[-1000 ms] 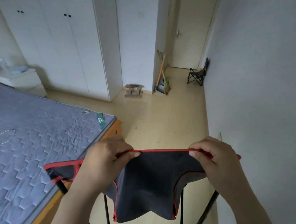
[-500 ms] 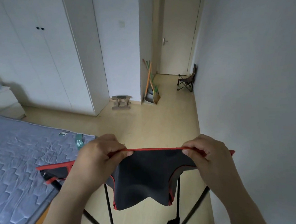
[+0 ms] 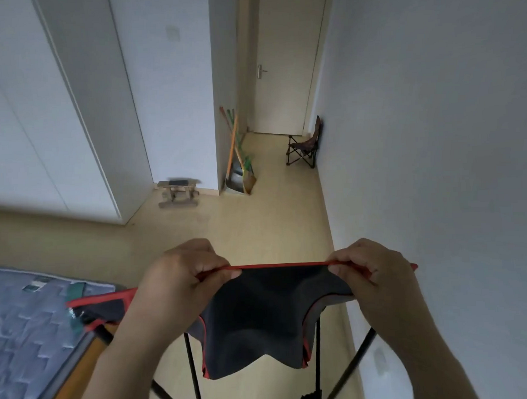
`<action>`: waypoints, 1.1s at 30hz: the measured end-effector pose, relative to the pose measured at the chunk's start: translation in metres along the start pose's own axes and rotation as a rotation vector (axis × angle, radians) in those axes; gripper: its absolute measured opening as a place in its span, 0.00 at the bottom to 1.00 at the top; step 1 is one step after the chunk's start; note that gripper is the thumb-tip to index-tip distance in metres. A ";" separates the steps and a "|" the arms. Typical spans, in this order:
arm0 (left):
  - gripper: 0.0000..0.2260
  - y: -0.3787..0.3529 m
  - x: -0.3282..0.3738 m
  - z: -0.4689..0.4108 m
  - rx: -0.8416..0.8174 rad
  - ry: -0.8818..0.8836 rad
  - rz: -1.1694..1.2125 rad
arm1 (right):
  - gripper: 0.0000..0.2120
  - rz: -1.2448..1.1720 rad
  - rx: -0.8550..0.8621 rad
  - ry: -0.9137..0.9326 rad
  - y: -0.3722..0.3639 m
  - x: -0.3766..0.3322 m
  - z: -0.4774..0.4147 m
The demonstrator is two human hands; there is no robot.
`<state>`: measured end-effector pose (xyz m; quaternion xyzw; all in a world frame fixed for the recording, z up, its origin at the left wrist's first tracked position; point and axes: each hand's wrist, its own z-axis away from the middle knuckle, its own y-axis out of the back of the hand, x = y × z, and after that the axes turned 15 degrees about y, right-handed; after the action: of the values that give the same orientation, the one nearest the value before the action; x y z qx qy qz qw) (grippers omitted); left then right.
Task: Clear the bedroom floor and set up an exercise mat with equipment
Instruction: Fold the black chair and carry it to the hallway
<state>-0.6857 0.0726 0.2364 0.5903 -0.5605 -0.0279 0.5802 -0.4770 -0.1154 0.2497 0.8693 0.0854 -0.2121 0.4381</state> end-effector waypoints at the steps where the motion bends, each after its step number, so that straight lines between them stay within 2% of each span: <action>1: 0.13 -0.003 -0.005 -0.014 0.005 -0.007 0.010 | 0.06 0.006 -0.002 -0.003 -0.003 0.007 -0.009; 14: 0.13 -0.056 -0.052 -0.203 -0.035 -0.013 -0.016 | 0.06 -0.032 -0.010 -0.046 -0.051 0.137 -0.149; 18: 0.17 -0.070 -0.056 -0.266 -0.045 -0.026 -0.027 | 0.07 -0.085 0.002 -0.038 -0.055 0.182 -0.200; 23: 0.14 -0.086 -0.066 -0.332 -0.025 0.026 -0.062 | 0.08 -0.088 -0.021 -0.022 -0.067 0.229 -0.258; 33: 0.16 -0.127 -0.130 -0.501 -0.039 0.059 -0.119 | 0.09 -0.073 -0.024 -0.053 -0.118 0.327 -0.397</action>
<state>-0.3112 0.4518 0.2282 0.6118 -0.5064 -0.0556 0.6051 -0.1067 0.2603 0.2279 0.8544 0.1081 -0.2499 0.4426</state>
